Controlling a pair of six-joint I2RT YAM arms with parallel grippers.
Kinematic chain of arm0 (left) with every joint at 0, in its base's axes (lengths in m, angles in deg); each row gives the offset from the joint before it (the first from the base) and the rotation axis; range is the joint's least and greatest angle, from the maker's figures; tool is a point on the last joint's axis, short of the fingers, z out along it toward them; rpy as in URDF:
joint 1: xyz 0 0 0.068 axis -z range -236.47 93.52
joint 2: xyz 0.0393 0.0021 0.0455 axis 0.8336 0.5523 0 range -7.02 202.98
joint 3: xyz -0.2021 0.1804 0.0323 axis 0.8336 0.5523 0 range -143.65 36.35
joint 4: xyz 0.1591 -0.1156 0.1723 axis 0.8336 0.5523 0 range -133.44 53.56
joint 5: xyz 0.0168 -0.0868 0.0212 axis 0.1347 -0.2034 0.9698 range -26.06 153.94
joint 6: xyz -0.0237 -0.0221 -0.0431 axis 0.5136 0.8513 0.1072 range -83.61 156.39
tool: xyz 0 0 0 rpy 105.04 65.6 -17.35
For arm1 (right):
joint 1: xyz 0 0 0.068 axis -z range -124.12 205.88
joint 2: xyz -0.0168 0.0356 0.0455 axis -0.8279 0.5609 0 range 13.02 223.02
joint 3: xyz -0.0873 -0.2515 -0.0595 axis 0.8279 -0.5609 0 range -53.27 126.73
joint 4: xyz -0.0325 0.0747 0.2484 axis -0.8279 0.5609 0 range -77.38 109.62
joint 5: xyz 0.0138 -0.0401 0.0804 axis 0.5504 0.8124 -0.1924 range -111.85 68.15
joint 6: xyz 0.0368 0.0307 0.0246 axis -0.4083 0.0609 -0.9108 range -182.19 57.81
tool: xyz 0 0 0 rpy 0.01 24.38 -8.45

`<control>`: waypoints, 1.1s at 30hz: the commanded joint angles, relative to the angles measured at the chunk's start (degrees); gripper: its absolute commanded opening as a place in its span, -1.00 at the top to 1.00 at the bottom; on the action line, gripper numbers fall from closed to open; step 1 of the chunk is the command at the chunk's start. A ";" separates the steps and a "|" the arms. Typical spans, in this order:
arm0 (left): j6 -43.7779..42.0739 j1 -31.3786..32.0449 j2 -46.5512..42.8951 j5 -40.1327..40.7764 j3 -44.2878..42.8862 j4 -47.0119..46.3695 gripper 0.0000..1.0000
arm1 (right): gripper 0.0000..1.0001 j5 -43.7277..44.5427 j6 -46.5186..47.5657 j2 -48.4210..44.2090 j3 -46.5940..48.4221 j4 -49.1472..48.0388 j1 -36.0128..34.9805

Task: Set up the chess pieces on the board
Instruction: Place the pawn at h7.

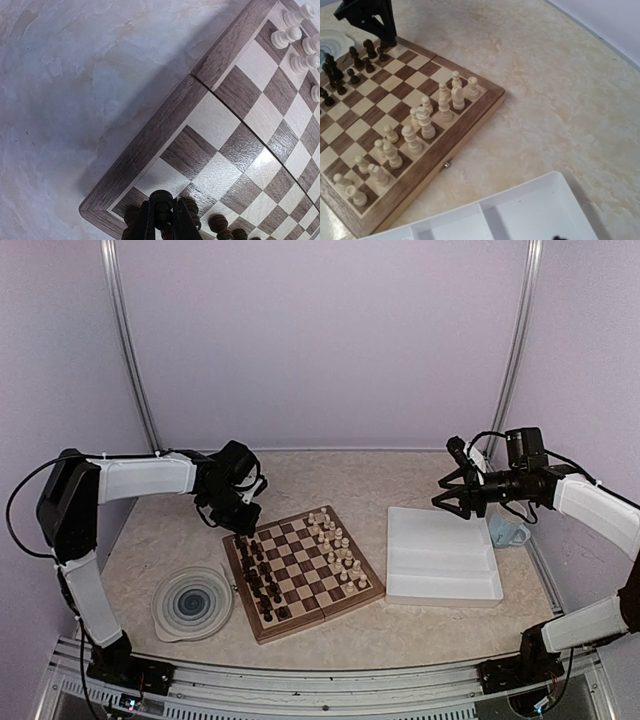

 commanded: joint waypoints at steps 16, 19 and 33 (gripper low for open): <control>-0.95 -1.38 3.56 -1.88 -1.17 -1.72 0.77 | -0.22 -0.15 0.92 1.01 -0.78 -0.32 0.34; -0.80 -1.35 3.79 -1.77 -1.14 -1.81 0.59 | -0.23 -0.08 0.92 1.08 -0.70 -0.28 0.37; -1.66 -1.35 -6.38 2.28 -8.00 -0.71 0.02 | -0.98 11.12 -5.16 3.77 17.94 4.46 0.37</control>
